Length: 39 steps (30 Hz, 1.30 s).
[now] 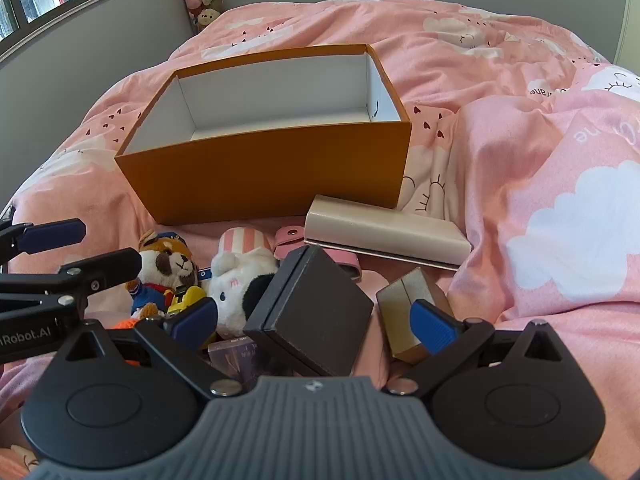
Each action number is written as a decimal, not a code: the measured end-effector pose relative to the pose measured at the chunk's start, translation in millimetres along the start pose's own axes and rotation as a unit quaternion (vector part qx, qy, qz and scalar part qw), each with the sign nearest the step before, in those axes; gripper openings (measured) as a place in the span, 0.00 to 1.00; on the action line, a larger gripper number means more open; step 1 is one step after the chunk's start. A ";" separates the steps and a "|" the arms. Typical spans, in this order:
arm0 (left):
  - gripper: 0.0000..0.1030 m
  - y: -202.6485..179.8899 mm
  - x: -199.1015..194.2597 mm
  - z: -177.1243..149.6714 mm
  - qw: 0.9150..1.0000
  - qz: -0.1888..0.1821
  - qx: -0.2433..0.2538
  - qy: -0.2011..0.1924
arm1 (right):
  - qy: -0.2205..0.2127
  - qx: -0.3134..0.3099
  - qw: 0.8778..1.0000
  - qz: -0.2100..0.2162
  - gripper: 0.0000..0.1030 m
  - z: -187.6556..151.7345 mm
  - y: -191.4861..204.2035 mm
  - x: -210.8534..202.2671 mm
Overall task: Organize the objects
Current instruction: 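Reach the right tool to the gold box while the left tool reaches the cream case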
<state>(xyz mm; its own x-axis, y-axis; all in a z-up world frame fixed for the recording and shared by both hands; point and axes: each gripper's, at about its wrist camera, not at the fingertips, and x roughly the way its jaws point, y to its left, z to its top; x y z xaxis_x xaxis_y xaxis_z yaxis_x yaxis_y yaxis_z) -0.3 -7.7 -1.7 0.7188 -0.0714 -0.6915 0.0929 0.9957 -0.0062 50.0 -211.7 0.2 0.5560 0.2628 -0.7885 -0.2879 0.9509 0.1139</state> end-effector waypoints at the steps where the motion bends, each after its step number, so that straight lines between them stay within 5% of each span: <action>1: 0.85 -0.3 0.1 -0.1 1.000 0.000 0.000 0.000 | 0.000 0.000 1.000 0.000 0.99 -0.1 0.1 0.1; 19: 0.85 -1.0 2.9 -1.3 1.000 -0.011 0.000 0.009 | 0.013 -0.002 1.000 -0.004 0.99 -1.0 1.0 4.4; 26: 0.77 0.9 7.4 2.5 0.999 -0.030 0.000 0.016 | 0.015 0.009 1.000 0.016 0.98 2.1 -6.6 5.1; 28: 0.71 1.8 10.4 6.0 0.999 -0.037 -0.002 0.018 | 0.019 0.006 1.000 0.022 0.90 6.2 -10.8 5.1; 30: 0.68 2.3 13.9 10.7 0.999 -0.050 -0.006 0.021 | 0.025 -0.009 0.999 0.028 0.72 11.4 -14.4 5.0; 35: 0.64 0.8 24.7 22.1 0.992 -0.113 -0.017 0.046 | 0.043 -0.028 0.998 0.048 0.67 16.9 -25.8 6.0; 39: 0.61 -11.2 34.2 30.2 0.986 -0.154 -0.004 0.069 | 0.054 -0.044 0.997 0.035 0.53 17.7 -35.4 7.5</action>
<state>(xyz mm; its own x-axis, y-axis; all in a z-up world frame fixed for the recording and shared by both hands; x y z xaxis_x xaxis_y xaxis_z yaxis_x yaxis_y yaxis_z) 44.1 -23.0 -3.5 0.5569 -0.3619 -0.7476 0.2855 0.9286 -0.2368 78.1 -240.5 1.0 0.4458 0.3037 -0.8421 -0.3927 0.9117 0.1209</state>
